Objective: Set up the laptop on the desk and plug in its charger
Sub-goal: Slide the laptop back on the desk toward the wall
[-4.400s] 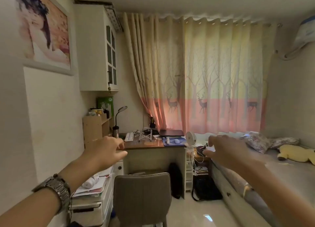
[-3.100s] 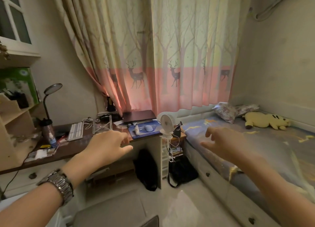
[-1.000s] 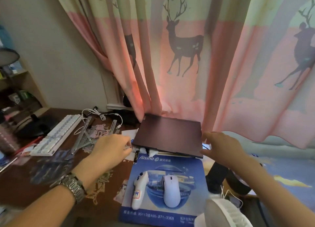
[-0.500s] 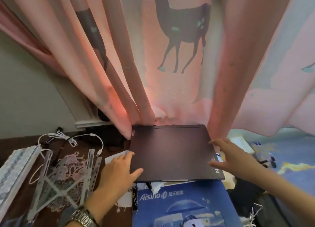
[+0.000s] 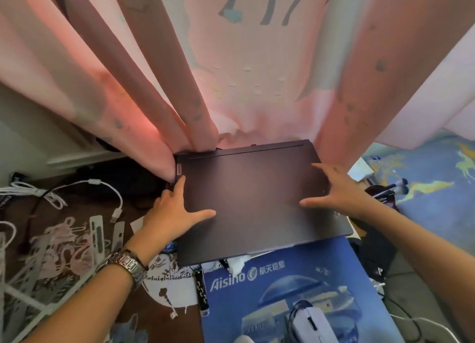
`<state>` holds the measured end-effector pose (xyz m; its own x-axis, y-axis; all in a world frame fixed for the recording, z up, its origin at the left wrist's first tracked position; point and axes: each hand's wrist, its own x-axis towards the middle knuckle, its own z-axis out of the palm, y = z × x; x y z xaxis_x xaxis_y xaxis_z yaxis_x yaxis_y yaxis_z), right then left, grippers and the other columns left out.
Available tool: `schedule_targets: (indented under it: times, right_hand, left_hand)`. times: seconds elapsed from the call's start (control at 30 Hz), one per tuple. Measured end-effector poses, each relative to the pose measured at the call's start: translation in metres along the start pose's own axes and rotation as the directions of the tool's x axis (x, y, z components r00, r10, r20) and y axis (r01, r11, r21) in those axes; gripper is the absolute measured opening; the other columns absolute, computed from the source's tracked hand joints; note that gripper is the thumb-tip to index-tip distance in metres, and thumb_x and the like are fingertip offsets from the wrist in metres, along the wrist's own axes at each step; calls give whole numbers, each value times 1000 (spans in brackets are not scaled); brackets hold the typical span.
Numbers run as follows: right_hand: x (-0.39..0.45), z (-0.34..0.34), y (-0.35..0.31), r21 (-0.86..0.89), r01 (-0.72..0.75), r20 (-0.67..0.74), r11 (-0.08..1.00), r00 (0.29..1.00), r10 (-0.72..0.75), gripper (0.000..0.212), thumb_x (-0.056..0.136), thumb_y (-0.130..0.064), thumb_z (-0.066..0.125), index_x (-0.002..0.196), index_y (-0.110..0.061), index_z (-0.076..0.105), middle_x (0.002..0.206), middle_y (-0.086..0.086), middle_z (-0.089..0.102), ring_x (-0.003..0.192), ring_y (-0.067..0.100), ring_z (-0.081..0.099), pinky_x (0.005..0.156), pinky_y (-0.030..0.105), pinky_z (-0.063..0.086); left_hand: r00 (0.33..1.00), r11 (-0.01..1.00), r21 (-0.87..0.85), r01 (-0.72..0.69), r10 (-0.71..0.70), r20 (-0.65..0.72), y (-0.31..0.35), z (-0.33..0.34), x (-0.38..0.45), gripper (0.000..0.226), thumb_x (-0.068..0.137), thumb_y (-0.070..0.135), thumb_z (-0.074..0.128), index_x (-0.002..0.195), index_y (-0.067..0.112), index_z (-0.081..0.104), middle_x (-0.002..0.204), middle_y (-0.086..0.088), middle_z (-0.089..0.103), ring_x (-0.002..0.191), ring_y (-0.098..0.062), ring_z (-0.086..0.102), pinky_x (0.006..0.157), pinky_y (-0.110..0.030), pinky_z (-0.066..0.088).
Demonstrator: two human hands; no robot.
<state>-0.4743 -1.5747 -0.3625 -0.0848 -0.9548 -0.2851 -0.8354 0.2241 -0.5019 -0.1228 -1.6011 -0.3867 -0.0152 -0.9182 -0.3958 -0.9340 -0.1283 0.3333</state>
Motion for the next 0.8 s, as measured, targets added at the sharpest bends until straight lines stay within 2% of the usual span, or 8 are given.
schedule_targets:
  times: [0.17, 0.37, 0.47, 0.63, 0.8]
  right_hand:
    - [22, 3, 10, 16, -23, 95, 1000, 995, 22, 111, 53, -59, 79, 144, -35, 19, 152, 7, 21, 137, 29, 25, 112, 46, 28]
    - [47, 10, 16, 59, -47, 126, 997, 991, 39, 123, 46, -53, 86, 144, -35, 14, 147, 12, 23, 134, 30, 27, 109, 43, 27]
    - [55, 11, 18, 75, -53, 168, 996, 985, 40, 133, 40, -57, 86, 145, -38, 6, 150, 9, 22, 136, 30, 25, 110, 46, 26]
    - [62, 8, 17, 95, -69, 229, 993, 972, 45, 144, 29, -65, 82, 143, -42, -2, 152, 7, 16, 138, 31, 20, 113, 50, 25]
    - [63, 6, 16, 109, -65, 227, 992, 973, 39, 144, 29, -63, 83, 143, -44, -3, 151, 8, 19, 137, 33, 21, 113, 51, 25]
  left_hand:
    - [997, 986, -158, 48, -37, 70, -1, 8, 10, 130, 38, 80, 67, 142, 40, -2, 145, -12, 29, 128, -32, 38, 98, -44, 39]
    - [991, 969, -233, 79, -50, 127, 2, 4, 25, 146, 26, 67, 80, 142, 42, -6, 150, -11, 19, 135, -31, 29, 104, -47, 33]
    - [987, 966, -245, 81, -43, 157, 3, 1, 30, 150, 24, 64, 82, 140, 45, -10, 153, -11, 11, 138, -31, 22, 107, -49, 30]
    - [986, 959, -272, 75, -31, 162, 2, 1, 33, 154, 18, 64, 82, 137, 49, -15, 155, -8, 10, 139, -30, 21, 107, -48, 29]
    - [990, 950, -311, 42, 2, 141, 4, -1, 31, 157, 15, 64, 83, 137, 48, -15, 156, -5, 4, 139, -29, 20, 109, -47, 27]
